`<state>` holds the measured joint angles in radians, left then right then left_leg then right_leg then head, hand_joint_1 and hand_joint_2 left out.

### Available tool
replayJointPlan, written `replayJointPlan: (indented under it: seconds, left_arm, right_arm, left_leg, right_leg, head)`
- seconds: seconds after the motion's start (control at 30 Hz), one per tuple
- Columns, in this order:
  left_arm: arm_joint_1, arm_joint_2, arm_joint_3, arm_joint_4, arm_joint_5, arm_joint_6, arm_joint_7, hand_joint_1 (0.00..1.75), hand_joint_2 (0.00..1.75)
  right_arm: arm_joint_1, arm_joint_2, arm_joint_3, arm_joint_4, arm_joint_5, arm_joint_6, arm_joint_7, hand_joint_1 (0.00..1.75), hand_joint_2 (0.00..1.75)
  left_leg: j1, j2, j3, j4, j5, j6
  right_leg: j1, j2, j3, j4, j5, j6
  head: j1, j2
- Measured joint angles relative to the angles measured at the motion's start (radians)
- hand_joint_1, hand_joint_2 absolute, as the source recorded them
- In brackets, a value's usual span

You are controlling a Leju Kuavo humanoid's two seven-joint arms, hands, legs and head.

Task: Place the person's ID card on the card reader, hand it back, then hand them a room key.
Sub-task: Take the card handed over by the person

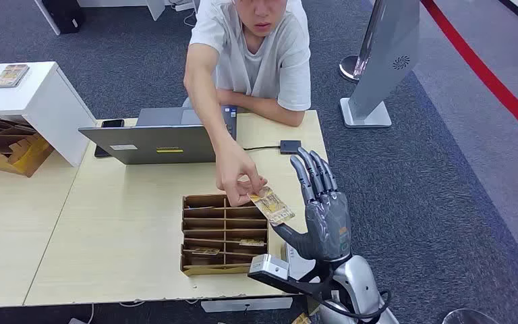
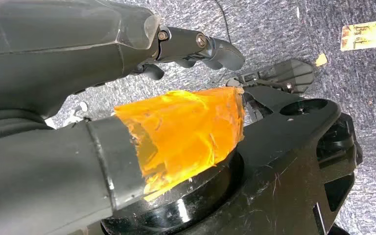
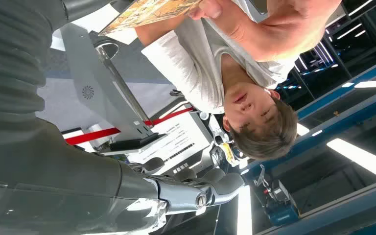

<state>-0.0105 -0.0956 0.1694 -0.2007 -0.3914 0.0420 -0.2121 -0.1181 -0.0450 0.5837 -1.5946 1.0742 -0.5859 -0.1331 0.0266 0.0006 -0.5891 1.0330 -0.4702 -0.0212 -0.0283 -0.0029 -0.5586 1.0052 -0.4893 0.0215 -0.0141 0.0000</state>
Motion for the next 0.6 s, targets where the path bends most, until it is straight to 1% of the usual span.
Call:
replayJointPlan:
  seconds: [0.37, 0.4, 0.43, 0.5, 0.53, 0.57, 0.6]
  left_arm:
    - [0.0, 0.0, 0.0, 0.0, -0.001, 0.0, 0.0, 0.0, 0.0]
    - [0.0, 0.0, 0.0, 0.0, -0.001, 0.0, 0.0, 0.0, 0.0]
    - [0.0, 0.0, 0.0, 0.0, -0.001, 0.0, 0.0, 0.0, 0.0]
    - [0.0, 0.0, 0.0, 0.0, -0.002, 0.0, 0.0, 0.0, 0.0]
    - [0.0, 0.0, 0.0, 0.0, -0.003, 0.0, 0.0, 0.0, 0.0]
    - [0.0, 0.0, 0.0, 0.0, -0.004, 0.0, 0.0, 0.0, 0.0]
    - [0.0, 0.0, 0.0, 0.0, -0.004, 0.0, 0.0, 0.0, 0.0]
  right_arm:
    - [0.001, 0.0, 0.0, 0.0, 0.0, 0.0, 0.005, 0.0, 1.75]
    - [0.001, -0.001, 0.0, 0.0, 0.0, 0.0, 0.007, 0.23, 1.75]
    - [0.001, -0.001, 0.0, 0.0, 0.001, 0.0, 0.008, 0.62, 1.75]
    - [0.002, -0.001, -0.001, 0.0, 0.001, 0.0, 0.009, 1.49, 1.75]
    - [0.003, -0.001, -0.001, 0.0, 0.001, 0.0, 0.01, 1.7, 1.75]
    - [0.003, -0.001, -0.001, 0.0, 0.001, 0.001, 0.01, 1.75, 1.75]
    - [0.003, -0.001, -0.001, 0.0, 0.001, 0.001, 0.01, 1.75, 1.75]
  left_leg:
    - [0.0, 0.0, 0.0, 0.0, 0.0, 0.0]
    - [0.0, 0.0, 0.0, 0.0, 0.0, 0.0]
    - [0.0, 0.0, 0.0, 0.0, 0.0, 0.0]
    - [0.0, 0.0, 0.0, 0.0, 0.0, 0.0]
    - [0.0, 0.0, 0.0, 0.0, 0.0, 0.0]
    - [0.0, 0.0, 0.0, 0.0, 0.0, 0.0]
    - [0.0, 0.0, 0.0, 0.0, 0.0, 0.0]
  right_leg:
    - [0.0, 0.0, 0.0, 0.0, 0.0, 0.0]
    - [0.0, 0.0, 0.0, 0.0, 0.0, 0.0]
    - [0.0, 0.0, 0.0, 0.0, 0.0, 0.0]
    - [0.0, 0.0, 0.0, 0.0, 0.0, 0.0]
    - [0.0, 0.0, 0.0, 0.0, 0.0, 0.0]
    - [0.0, 0.0, 0.0, 0.0, 0.0, 0.0]
    - [0.0, 0.0, 0.0, 0.0, 0.0, 0.0]
  head:
    - [0.0, 0.0]
    - [0.0, 0.0]
    - [0.0, 0.0]
    - [0.0, 0.0]
    - [0.0, 0.0]
    - [0.0, 0.0]
    - [0.0, 0.0]
